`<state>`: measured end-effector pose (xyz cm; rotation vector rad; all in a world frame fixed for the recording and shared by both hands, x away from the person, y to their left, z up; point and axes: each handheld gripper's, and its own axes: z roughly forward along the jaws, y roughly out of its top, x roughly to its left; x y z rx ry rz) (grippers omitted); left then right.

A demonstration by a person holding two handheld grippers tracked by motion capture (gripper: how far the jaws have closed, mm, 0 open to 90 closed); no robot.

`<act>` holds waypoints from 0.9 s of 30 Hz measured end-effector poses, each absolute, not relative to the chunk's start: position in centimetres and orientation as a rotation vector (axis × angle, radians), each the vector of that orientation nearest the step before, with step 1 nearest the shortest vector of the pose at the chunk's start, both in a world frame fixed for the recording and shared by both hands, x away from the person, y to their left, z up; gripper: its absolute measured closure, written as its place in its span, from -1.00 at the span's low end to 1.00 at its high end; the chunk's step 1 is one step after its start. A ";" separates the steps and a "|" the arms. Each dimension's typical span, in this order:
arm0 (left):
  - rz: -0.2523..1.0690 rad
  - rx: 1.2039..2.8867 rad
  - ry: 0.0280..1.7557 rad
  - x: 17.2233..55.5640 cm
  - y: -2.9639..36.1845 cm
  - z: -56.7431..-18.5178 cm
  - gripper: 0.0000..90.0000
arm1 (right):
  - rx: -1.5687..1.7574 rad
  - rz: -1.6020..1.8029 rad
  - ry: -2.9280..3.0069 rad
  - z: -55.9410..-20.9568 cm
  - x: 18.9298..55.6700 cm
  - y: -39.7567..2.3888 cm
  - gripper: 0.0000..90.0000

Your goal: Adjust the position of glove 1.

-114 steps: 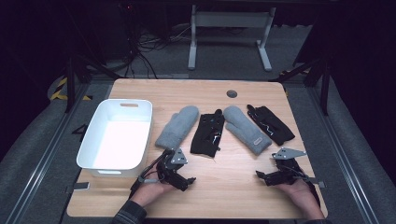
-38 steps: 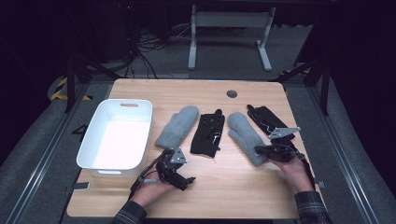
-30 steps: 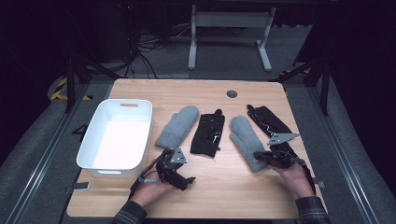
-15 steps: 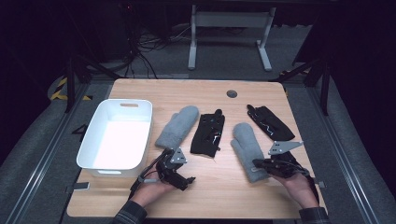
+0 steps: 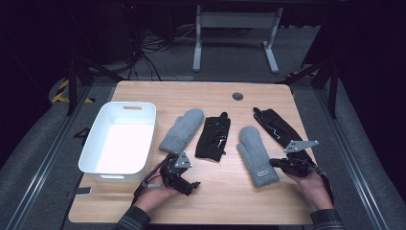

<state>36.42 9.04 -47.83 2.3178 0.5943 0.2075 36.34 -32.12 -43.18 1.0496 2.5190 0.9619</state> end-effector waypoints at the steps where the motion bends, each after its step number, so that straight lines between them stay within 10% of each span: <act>1: 0.208 2.317 0.595 36.4 9.0 -47.8 -0.99 | 1.039 0.964 2.527 -43.2 36.2 -32.0 1.00; 27: 0.208 2.318 0.596 36.4 9.0 -47.8 -0.99 | 0.739 1.140 2.725 -43.6 35.6 -23.3 1.00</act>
